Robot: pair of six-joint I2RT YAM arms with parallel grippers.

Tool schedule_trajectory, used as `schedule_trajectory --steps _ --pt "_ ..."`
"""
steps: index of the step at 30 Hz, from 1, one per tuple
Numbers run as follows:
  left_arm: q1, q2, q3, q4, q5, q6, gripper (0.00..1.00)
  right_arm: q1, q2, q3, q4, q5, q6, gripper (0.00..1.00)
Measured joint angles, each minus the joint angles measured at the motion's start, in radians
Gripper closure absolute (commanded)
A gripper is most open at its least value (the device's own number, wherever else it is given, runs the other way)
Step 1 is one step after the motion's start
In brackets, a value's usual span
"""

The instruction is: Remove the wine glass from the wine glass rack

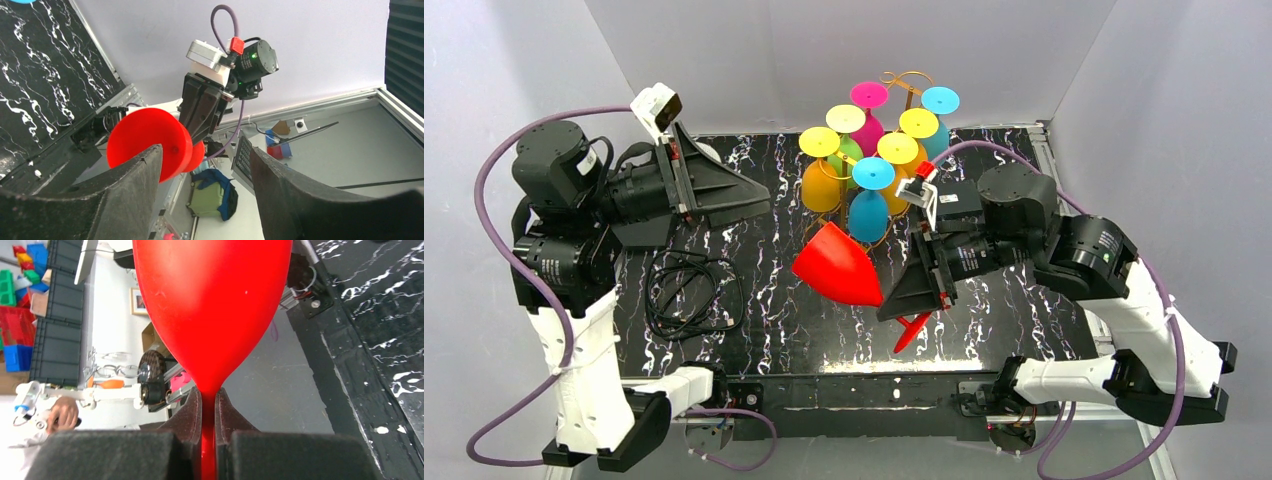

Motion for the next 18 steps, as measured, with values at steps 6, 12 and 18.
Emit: schedule_trajectory --steps 6,12,18 --pt "-0.032 -0.041 -0.079 0.007 0.014 0.002 0.46 0.001 0.076 0.052 0.006 -0.099 -0.026 0.99" --pt "-0.050 -0.102 -0.172 0.018 0.019 0.008 0.52 0.001 0.159 0.156 0.007 -0.134 -0.032 0.99" --pt "-0.071 -0.155 -0.240 0.016 0.020 0.005 0.55 0.001 0.185 0.193 0.005 -0.148 -0.032 0.99"
